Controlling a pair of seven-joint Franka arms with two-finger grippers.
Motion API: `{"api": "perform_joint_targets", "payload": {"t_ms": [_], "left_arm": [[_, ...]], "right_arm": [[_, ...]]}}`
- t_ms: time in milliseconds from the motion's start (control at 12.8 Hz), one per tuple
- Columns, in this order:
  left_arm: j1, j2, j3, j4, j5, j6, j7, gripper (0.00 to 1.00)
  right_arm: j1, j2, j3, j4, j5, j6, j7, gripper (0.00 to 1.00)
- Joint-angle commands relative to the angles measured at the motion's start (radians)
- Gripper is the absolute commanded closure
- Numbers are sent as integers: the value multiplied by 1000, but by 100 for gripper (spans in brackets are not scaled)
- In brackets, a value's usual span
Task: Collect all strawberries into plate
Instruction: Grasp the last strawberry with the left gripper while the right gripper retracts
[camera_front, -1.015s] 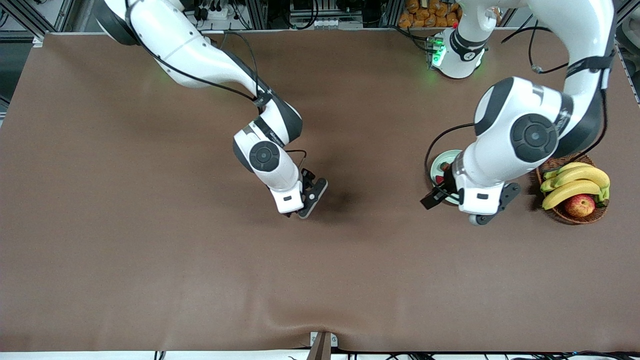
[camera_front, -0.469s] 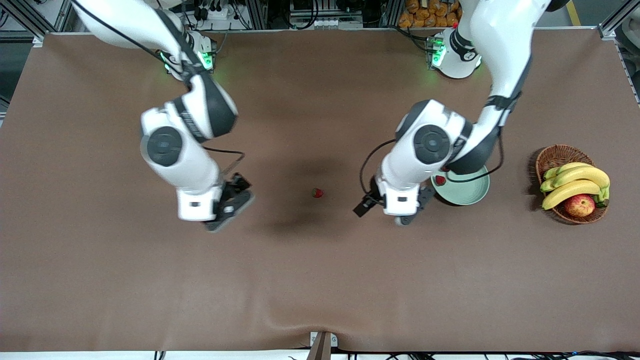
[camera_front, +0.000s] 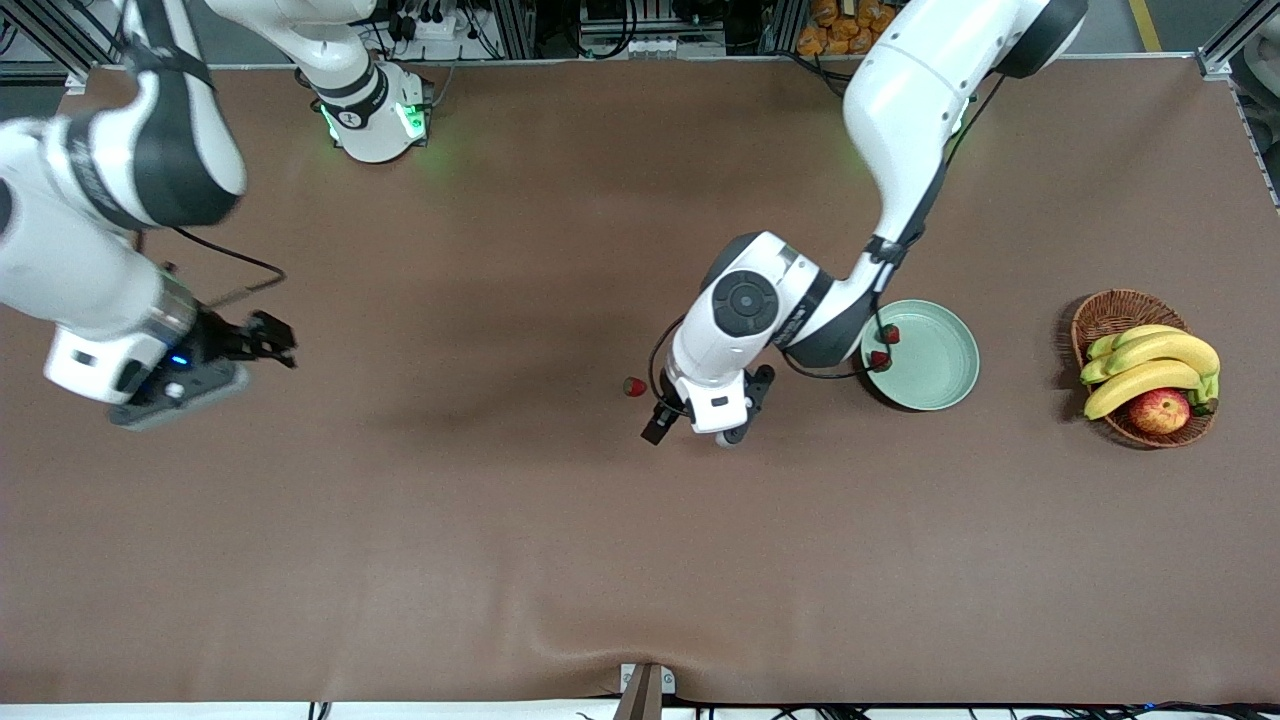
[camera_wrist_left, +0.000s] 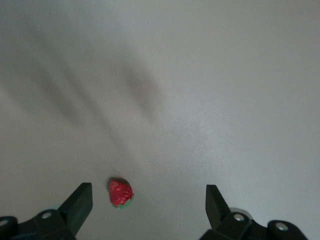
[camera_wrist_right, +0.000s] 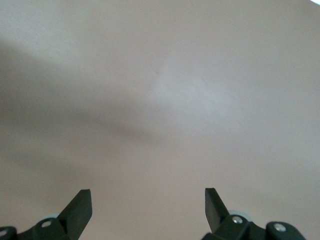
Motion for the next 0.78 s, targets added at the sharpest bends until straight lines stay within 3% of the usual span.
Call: {"api": "perform_joint_targets", "payload": {"t_ms": [0,234,703], "left_arm": [[-39,58,17,39,-7,14,-138,0],[-64,81,17,35,-5,14,-233,0],[-93,115,17,36,-12,20,-281,2]], "right_arm": [[-10,-96,-66,-53,38,-74,15,0],[-7,-132,-149,-34,90,-169,16,0],[-2,-137,-153,130,92,-382,216,0]]}}
